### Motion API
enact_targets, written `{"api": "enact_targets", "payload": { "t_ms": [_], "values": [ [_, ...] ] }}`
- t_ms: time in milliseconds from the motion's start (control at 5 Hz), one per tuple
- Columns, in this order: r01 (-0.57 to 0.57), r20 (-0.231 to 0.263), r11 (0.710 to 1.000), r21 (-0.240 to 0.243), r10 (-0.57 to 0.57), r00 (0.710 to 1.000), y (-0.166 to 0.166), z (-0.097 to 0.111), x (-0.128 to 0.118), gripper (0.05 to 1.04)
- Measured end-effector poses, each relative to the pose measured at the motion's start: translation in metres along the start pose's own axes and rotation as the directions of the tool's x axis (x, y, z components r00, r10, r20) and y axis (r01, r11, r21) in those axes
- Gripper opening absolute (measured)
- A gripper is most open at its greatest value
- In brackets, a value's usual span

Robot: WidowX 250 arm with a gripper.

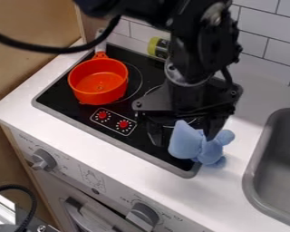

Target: MOVE THE BLUE OBJECTS FROM RIGHT SIDE OF THE BURNER TO THE BOTTOM SIDE OF THE LEFT BURNER

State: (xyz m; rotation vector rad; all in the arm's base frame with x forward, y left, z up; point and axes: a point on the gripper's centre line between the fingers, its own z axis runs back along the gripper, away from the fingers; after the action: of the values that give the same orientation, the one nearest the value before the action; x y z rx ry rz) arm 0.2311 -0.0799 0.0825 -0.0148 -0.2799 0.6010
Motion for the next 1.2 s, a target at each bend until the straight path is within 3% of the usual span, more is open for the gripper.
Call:
{"api": "enact_targets", "payload": {
  "t_ms": [200, 600, 1200],
  "values": [
    [0.002, 0.084, 1.000, -0.014, -0.001, 0.996, -0.010, -0.014, 0.003, 0.993],
    [-0.004, 0.144, 0.998, -0.063, 0.013, 0.990, -0.013, -0.029, 0.011, 0.993],
    [-0.013, 0.196, 0.991, -0.130, 0.039, 0.980, -0.017, -0.044, 0.022, 0.993]
  ]
}}
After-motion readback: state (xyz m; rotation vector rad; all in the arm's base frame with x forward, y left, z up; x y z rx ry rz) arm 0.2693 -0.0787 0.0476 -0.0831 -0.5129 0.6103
